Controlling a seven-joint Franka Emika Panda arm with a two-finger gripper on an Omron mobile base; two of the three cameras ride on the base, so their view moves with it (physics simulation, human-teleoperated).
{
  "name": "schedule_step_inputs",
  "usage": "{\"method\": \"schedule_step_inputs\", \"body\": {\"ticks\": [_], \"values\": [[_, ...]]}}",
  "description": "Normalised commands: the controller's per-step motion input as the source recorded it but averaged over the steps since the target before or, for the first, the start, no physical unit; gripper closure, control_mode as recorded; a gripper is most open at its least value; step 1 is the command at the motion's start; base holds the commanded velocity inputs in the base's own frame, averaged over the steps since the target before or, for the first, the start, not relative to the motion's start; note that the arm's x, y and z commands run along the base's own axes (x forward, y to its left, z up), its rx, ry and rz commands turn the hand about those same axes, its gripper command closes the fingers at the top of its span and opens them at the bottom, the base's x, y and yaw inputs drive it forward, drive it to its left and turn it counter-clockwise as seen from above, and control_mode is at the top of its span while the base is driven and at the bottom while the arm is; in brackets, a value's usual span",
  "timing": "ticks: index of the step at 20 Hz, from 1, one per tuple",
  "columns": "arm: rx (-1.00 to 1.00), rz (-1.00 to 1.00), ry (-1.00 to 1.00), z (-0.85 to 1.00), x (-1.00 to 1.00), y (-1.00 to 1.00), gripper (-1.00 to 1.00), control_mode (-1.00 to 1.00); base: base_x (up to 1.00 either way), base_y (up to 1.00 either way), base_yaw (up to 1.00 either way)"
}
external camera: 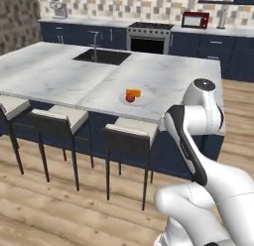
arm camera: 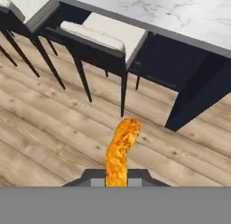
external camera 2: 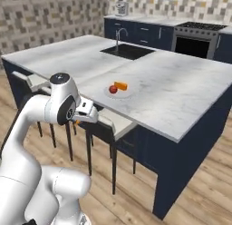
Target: Take the cheese, shrimp, and onion from the fridge and place them on the plate on the dining counter to create an appetizer plate.
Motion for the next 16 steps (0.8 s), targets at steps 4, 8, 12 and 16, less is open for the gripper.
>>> {"method": "schedule_step_inputs", "body": {"ticks": [4,8,12,16], "values": [[0.0,0.0,0.0,0.0,0.0,0.0,1.0,1.0,0.77,0.77,-0.49],[0.0,0.0,0.0,0.0,0.0,0.0,1.0,1.0,0.88,0.48,-0.45],[0.0,0.0,0.0,0.0,0.0,0.0,1.0,1.0,0.9,0.26,-0.42],[0.0,0.0,0.0,0.0,0.0,0.0,1.0,1.0,0.9,0.38,-0.38]]}}
